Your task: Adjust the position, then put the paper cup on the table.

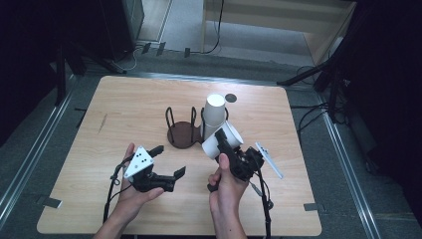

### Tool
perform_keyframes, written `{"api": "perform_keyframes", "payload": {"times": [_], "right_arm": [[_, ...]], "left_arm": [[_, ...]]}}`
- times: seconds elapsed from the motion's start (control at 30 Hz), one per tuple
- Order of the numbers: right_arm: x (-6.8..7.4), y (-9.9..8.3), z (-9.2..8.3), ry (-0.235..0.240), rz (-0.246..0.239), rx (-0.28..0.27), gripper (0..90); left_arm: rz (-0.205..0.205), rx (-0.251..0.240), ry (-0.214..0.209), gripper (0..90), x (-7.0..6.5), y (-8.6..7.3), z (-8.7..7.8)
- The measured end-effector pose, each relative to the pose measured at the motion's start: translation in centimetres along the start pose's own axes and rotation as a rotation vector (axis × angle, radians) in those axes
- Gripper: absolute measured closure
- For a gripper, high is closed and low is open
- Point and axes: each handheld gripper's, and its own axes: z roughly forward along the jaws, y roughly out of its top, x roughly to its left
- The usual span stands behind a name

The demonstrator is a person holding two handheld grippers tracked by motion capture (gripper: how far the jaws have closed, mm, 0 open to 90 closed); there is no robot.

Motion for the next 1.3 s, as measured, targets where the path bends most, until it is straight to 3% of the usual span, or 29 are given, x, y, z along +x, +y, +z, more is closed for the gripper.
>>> {"api": "perform_keyframes", "payload": {"times": [0.3, 0.47, 0.57, 0.77, 0.93, 1.13, 1.3], "right_arm": [[-0.7, 1.7, -0.8, -0.023, -0.199, -0.065, 31.6], [-1.0, 2.4, -1.0, -0.039, -0.285, -0.087, 30.8], [-1.2, 2.6, -1.1, -0.053, -0.364, -0.106, 30.1], [-1.4, 2.4, -1.0, -0.029, -0.498, -0.128, 30.2], [-1.9, 2.9, -0.9, 0.009, -0.536, -0.127, 30.4], [-2.4, 3.9, -1.3, 0.015, -0.577, -0.155, 30.4], [-2.8, 4.5, -1.4, 0.027, -0.605, -0.175, 30.4]], "left_arm": [[0.015, 0.024, 0.027, 0.0, 0.4, -0.7, -0.8], [-0.010, 0.034, 0.047, 0.0, 1.2, -1.2, -1.7], [-0.017, 0.031, 0.055, 0.0, 1.5, -1.2, -2.1], [-0.032, 0.037, 0.081, 0.0, 2.8, -1.9, -3.5], [-0.055, 0.047, 0.107, 0.0, 4.3, -2.7, -4.8], [-0.082, 0.044, 0.155, 0.0, 6.4, -3.5, -7.1], [-0.133, 0.053, 0.199, 0.0, 8.6, -4.3, -9.0]]}}
